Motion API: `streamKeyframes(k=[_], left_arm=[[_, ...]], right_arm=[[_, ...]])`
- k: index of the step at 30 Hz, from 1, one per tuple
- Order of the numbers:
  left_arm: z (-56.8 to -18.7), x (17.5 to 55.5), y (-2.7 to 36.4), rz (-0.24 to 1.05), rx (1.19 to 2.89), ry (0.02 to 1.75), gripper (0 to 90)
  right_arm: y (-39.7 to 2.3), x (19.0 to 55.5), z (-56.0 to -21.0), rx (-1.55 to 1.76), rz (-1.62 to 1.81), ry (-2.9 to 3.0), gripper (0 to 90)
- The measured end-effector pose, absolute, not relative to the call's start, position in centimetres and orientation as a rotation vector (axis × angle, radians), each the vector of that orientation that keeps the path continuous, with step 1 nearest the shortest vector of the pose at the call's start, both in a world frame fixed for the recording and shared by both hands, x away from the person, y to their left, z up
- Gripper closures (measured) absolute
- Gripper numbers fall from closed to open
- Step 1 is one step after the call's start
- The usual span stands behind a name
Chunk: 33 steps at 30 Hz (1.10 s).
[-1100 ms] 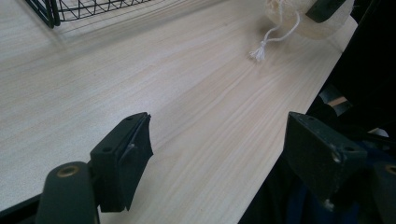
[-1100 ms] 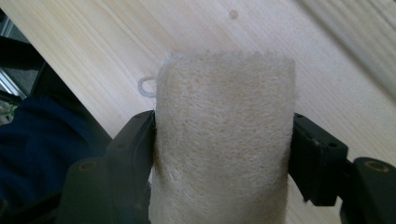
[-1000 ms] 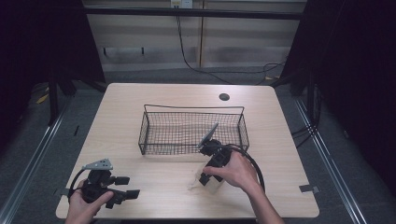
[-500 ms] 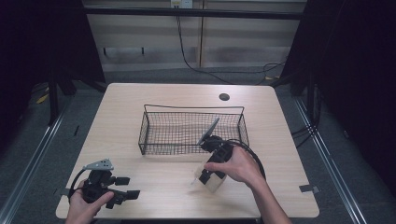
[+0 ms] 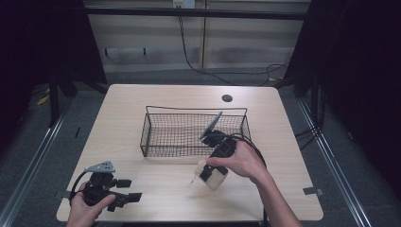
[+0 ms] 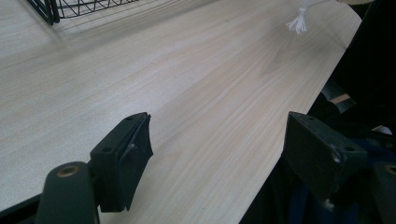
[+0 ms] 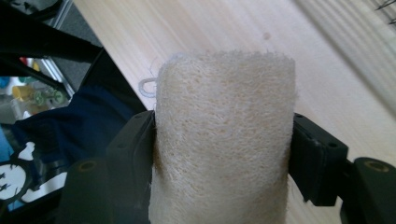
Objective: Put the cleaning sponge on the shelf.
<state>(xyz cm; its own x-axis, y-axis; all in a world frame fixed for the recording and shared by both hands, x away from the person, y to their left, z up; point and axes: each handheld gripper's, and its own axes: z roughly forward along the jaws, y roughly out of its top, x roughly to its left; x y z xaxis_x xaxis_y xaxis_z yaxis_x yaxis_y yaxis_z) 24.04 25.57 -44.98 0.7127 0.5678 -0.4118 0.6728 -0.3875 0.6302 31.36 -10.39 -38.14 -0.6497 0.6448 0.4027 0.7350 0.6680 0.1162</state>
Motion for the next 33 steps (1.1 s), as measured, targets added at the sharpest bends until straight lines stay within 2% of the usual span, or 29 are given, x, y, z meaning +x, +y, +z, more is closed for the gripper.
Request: streamKeyframes(k=[33], left_arm=[[-45.0, 24.1, 25.5, -0.157, 2.098, 0.945, 23.2]], right_arm=[[-10.0, 34.8, -33.5, -1.093, -0.402, -2.61, 30.7]])
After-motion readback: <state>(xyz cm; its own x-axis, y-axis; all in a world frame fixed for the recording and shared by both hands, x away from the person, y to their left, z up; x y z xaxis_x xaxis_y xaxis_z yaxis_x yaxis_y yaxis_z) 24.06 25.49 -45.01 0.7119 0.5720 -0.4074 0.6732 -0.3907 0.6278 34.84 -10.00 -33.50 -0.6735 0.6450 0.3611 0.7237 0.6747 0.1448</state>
